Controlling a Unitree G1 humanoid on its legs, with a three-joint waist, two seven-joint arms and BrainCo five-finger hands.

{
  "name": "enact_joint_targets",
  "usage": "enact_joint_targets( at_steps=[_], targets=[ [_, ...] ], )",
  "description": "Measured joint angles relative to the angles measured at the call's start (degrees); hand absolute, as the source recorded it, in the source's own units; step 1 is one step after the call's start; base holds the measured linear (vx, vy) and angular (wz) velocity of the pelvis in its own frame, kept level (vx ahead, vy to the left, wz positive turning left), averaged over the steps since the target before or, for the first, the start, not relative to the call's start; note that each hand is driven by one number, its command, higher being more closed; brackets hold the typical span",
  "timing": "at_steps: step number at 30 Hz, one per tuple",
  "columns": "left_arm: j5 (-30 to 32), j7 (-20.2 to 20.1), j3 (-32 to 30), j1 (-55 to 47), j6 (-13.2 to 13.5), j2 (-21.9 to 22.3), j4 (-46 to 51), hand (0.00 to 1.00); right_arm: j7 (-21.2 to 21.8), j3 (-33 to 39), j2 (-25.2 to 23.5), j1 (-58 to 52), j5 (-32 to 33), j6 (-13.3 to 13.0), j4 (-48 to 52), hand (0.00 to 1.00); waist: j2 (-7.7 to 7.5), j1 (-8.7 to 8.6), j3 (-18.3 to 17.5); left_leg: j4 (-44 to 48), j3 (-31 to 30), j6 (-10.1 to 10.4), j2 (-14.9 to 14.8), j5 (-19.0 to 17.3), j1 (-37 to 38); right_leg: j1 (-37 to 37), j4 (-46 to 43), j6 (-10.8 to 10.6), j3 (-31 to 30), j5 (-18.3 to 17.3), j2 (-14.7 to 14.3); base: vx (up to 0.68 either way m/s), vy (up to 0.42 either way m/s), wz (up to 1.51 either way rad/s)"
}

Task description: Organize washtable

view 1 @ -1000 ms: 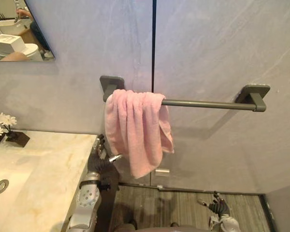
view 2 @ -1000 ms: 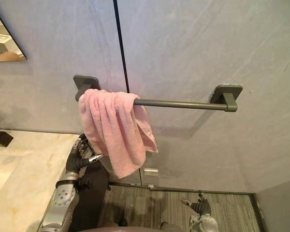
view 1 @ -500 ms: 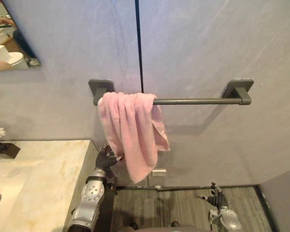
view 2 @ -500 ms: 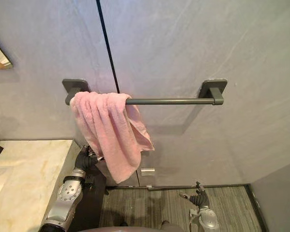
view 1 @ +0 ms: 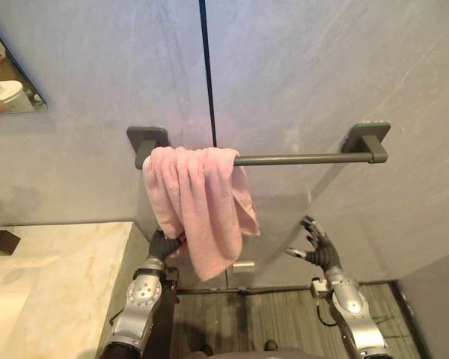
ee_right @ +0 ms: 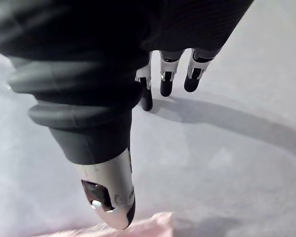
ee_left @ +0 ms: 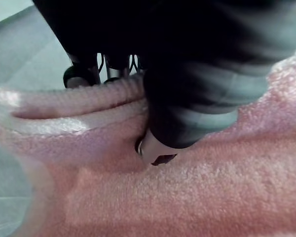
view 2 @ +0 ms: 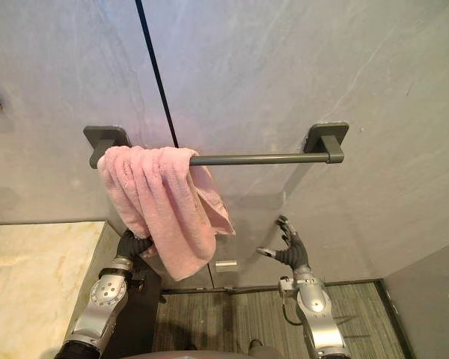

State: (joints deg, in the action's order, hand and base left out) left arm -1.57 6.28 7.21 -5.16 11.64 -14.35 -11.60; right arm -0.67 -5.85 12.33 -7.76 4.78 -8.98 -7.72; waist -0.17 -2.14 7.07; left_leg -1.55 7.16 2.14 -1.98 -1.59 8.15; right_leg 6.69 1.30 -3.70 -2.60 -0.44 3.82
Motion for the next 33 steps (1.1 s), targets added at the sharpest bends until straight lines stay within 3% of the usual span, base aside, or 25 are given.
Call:
enact_joint_targets(
  at_steps=[7,15,16,21,27,33],
  targets=[
    [0.0,0.06,2.1,0.01,0.02,0.17,0.52,1.0,3.11,-6.78,2.71,2.07,4.3,-0.64,4.18,0.0,-0.1,0.12,-0.03,0.02,-0.05,-0.01,-0.06,0.0,-0.02,0.05,-0.19,-0.01,-0.11,0.01,0.05,-0.01,-0.009,0.0],
    [0.0,0.37,3.84,0.2,0.03,1.82,0.95,1.0,3.27,-15.9,1.23,8.75,6.12,-0.73,3.64,0.0,-0.18,1.12,-0.07,0.17,-1.34,-0.32,0.04,0.34,-0.9,0.12,-0.26,-0.01,1.07,0.0,0.12,-0.01,-0.022,0.07],
    [-0.01,0.44,3.86,0.2,0.03,2.44,1.11,1.0,3.28,-17.21,0.65,9.85,6.12,-0.75,2.73,1.0,-0.2,1.33,-0.08,0.17,-1.55,-0.32,0.05,0.41,-0.96,0.15,-0.27,-0.01,1.26,0.0,0.14,-0.02,-0.024,0.11],
    [-0.03,1.53,4.28,0.21,0.05,3.01,1.97,1.0,2.9,-19.58,-2.45,13.13,6.04,-0.73,-1.94,1.0,-0.46,1.62,-0.24,0.05,-2.82,-0.32,0.07,1.06,-1.38,0.27,-0.37,0.01,2.55,-0.01,0.19,-0.03,-0.029,0.14],
    [-0.03,1.6,4.43,0.23,0.1,3.45,2.01,1.0,2.1,-20.0,-2.6,14.17,5.14,-0.73,-2.68,1.0,-0.89,1.56,-0.52,-0.68,-3.74,-0.3,0.01,2.01,-1.37,0.14,-0.86,0.02,3.3,-0.02,0.2,-0.05,-0.023,0.07],
    [-0.01,1.53,3.59,0.18,0.12,3.56,2.01,1.0,1.88,-15.77,-2.8,13.27,3.52,-0.75,-2.67,1.0,-1.26,1.75,-0.75,-2.61,-4.18,-0.38,0.0,3.24,-0.75,0.06,-1.02,0.01,3.77,-0.01,0.28,-0.04,-0.016,0.05]
  ],
)
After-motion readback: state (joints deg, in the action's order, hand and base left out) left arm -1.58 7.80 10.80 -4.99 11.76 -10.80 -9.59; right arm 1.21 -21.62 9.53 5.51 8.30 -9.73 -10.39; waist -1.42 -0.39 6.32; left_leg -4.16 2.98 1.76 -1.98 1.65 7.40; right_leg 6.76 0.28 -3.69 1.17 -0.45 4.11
